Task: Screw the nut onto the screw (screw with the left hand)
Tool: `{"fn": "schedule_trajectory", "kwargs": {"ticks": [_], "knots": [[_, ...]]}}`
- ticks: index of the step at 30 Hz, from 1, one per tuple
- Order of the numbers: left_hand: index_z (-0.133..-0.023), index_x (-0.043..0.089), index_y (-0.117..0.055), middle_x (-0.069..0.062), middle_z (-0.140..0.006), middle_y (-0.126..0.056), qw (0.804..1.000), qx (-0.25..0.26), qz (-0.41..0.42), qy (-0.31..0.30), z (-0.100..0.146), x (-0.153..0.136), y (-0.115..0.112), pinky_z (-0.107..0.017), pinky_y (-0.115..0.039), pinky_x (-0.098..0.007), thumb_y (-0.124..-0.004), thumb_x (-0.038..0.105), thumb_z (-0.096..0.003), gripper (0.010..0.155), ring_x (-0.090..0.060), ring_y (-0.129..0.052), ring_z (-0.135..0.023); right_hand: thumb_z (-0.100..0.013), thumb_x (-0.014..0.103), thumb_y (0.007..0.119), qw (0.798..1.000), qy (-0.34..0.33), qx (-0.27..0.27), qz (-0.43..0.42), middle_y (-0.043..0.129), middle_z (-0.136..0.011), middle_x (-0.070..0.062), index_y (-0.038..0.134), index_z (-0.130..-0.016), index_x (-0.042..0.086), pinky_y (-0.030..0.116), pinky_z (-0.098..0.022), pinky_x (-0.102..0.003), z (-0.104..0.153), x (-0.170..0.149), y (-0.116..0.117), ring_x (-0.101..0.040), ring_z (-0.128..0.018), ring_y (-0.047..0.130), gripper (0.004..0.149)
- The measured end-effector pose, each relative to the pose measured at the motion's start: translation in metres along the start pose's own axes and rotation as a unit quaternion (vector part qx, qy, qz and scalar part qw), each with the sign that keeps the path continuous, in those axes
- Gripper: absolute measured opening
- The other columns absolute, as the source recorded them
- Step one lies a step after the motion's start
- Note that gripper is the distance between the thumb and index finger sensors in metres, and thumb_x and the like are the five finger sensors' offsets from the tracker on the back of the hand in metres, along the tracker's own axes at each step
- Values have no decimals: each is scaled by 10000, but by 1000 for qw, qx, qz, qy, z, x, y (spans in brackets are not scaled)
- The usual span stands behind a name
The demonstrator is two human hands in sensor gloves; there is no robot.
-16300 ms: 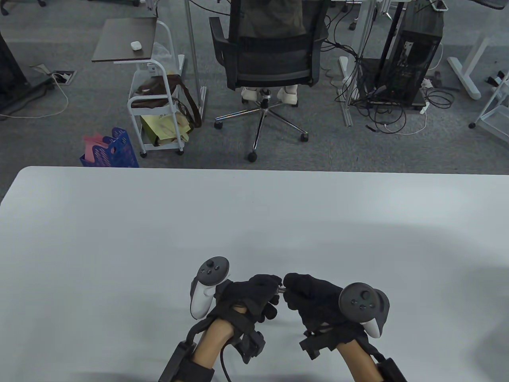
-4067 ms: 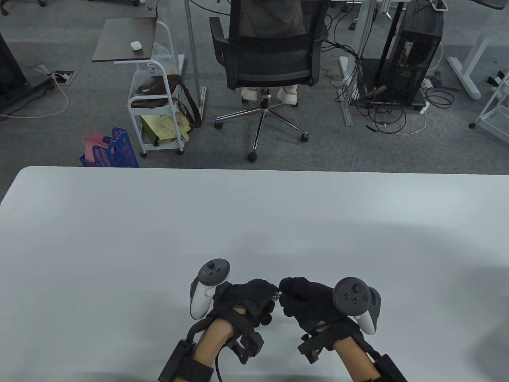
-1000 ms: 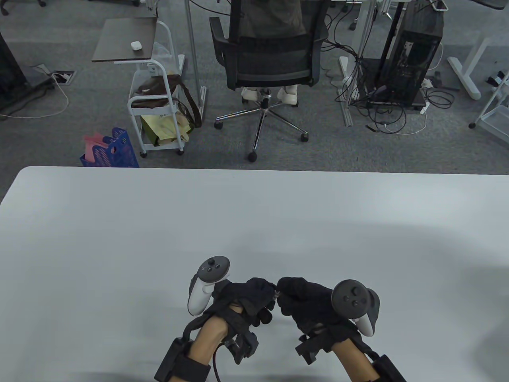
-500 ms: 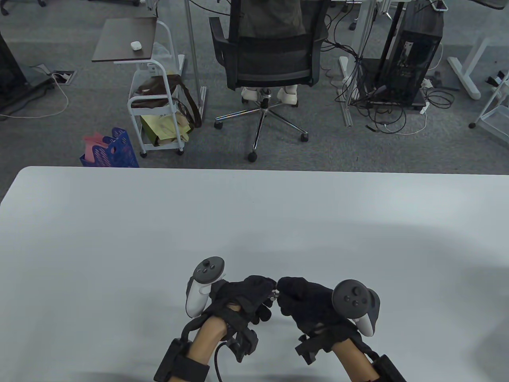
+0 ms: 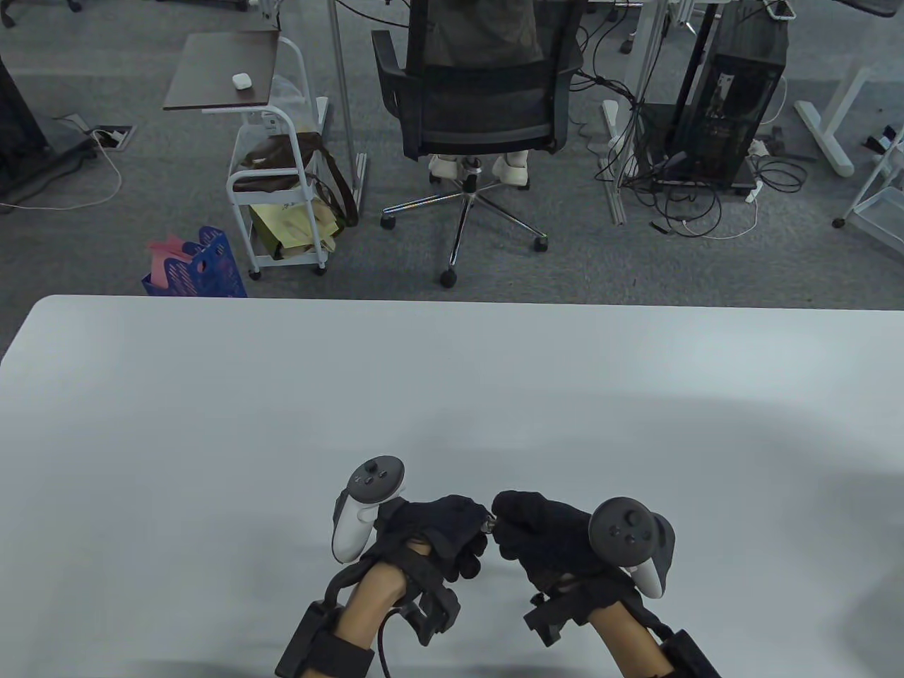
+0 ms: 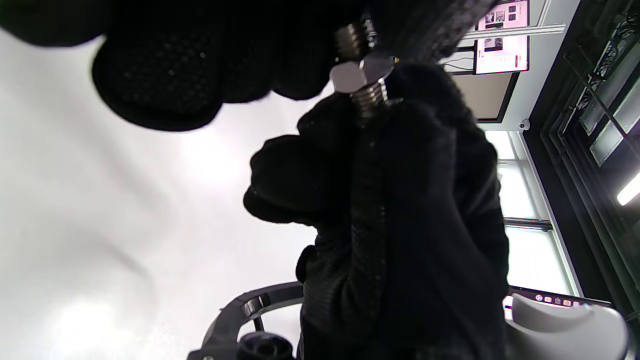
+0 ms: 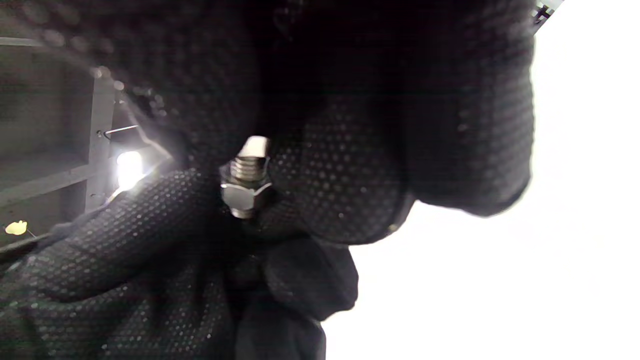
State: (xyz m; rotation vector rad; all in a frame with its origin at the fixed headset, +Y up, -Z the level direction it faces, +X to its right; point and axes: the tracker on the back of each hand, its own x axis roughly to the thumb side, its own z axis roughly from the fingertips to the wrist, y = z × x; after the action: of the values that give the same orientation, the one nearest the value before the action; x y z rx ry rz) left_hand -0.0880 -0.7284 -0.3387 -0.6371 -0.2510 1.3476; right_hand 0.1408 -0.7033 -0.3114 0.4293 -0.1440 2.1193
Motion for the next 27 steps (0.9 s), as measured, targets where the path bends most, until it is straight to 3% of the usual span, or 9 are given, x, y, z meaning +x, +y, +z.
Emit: {"fn": "schedule_trajectory", "kwargs": {"ticks": [4, 7, 13, 18, 21, 24, 27], "knots": [[-895, 28, -695, -275, -798, -794, 999, -31, 6, -6, 0, 1, -1, -389, -728, -559, -721, 362, -462, 548, -435, -909, -509, -327, 318, 952, 1000, -4, 1, 0, 1018, -635, -73, 868, -750, 176, 1012, -260, -381, 0, 1, -1, -222, -342, 1142, 453], [-979, 27, -619, -292, -837, -765, 999, -13, 29, -9, 1, -2, -1, -401, -724, -558, -690, 432, -464, 660, -444, -900, -532, -326, 315, 953, 1000, -1, -3, -14, 1018, -639, -72, 868, -749, 176, 1014, -264, -381, 0, 1, -2, -223, -352, 1142, 453], [-845, 6, -787, -291, -737, -863, 1000, -7, 18, -1, 0, -1, -1, -346, -744, -571, -712, 392, -456, 552, -452, -939, -446, -328, 324, 950, 1000, 3, -5, -12, 1021, -639, -68, 868, -754, 177, 1014, -263, -380, 0, 0, -2, -219, -345, 1145, 458], [-895, 35, -692, -266, -794, -795, 999, -31, 10, -9, 0, 1, 1, -386, -733, -550, -715, 353, -461, 539, -421, -912, -506, -326, 315, 953, 1000, 1, 3, -13, 1021, -636, -75, 872, -750, 173, 1014, -260, -383, 0, 1, -1, -226, -342, 1145, 455], [-967, 18, -639, -296, -824, -775, 999, -12, 40, -1, 1, -3, 0, -399, -723, -564, -694, 430, -462, 654, -451, -901, -527, -327, 313, 953, 1000, 0, -3, -11, 1020, -640, -73, 870, -751, 175, 1015, -264, -381, 0, 1, -2, -226, -346, 1146, 453], [-861, 5, -774, -297, -746, -857, 1000, -17, 23, 2, -1, -3, -1, -353, -741, -577, -708, 405, -457, 573, -463, -935, -457, -327, 320, 951, 1000, 4, -6, -11, 1022, -640, -70, 868, -755, 177, 1016, -263, -380, 0, 0, -2, -221, -346, 1147, 458], [-845, 9, -764, -280, -729, -859, 1000, -11, 3, 0, 0, 1, -1, -343, -746, -565, -709, 386, -454, 546, -440, -938, -443, -327, 325, 952, 1000, 2, 2, 0, 1024, -636, -74, 870, -755, 173, 1012, -261, -389, 0, 1, -1, -229, -345, 1145, 462]]}}
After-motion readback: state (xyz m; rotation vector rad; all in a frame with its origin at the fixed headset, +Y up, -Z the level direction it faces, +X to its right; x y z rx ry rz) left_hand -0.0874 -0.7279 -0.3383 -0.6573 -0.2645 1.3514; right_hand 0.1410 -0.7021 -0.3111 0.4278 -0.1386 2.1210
